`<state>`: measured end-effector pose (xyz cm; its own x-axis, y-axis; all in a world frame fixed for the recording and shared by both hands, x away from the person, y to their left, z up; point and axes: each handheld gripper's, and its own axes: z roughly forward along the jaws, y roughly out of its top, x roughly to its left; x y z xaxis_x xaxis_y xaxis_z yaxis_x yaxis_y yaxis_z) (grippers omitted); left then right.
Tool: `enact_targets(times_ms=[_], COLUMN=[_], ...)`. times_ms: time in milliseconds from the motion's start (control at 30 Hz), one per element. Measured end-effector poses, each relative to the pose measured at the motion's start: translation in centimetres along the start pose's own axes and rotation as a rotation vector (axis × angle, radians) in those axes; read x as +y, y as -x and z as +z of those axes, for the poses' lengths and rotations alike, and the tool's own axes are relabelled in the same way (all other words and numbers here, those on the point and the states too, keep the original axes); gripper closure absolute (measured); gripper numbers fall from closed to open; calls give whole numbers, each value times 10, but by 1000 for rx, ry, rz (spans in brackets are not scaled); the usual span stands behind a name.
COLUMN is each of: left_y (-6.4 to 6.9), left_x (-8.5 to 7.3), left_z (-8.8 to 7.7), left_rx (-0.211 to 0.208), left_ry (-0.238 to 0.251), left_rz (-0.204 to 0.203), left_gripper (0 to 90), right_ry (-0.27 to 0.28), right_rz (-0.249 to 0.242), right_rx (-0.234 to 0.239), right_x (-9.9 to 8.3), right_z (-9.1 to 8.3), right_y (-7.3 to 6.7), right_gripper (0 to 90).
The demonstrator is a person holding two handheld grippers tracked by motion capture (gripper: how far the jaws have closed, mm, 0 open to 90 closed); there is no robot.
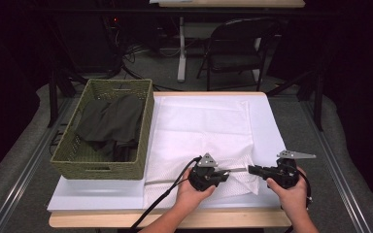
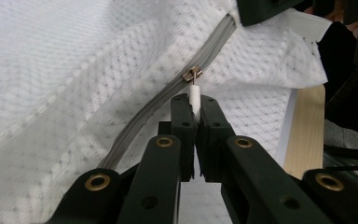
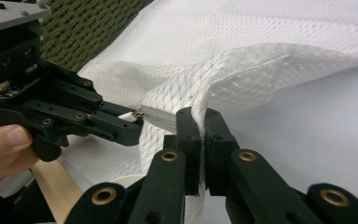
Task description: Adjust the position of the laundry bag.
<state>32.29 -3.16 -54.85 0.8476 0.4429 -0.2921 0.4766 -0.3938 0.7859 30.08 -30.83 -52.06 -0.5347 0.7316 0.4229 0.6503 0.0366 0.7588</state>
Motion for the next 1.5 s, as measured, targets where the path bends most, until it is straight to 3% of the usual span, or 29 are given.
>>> enact_targets(times_ms=[67,567,1033,1500], left_y=[-3,-17,-34,-41], left_x=[-1,-14,-31,-36], left_z=[-2,-21,-52,-75], left_rx=[-5,74,144,182], left_ry=[-8,-24,-22,-55], left_rz=[-11,-52,-103,-111], left_gripper=[874,873,873,873], right_ry=[2,-7,-7,-2], right_rz=[1,-10,-11,0], right_rx=[-2,-50,-69,-81], right_x=[0,-1,-2,-2], right_z=[0,-5,-6,-8], right_y=[0,6,9,13], right_gripper=[871,870,870,870])
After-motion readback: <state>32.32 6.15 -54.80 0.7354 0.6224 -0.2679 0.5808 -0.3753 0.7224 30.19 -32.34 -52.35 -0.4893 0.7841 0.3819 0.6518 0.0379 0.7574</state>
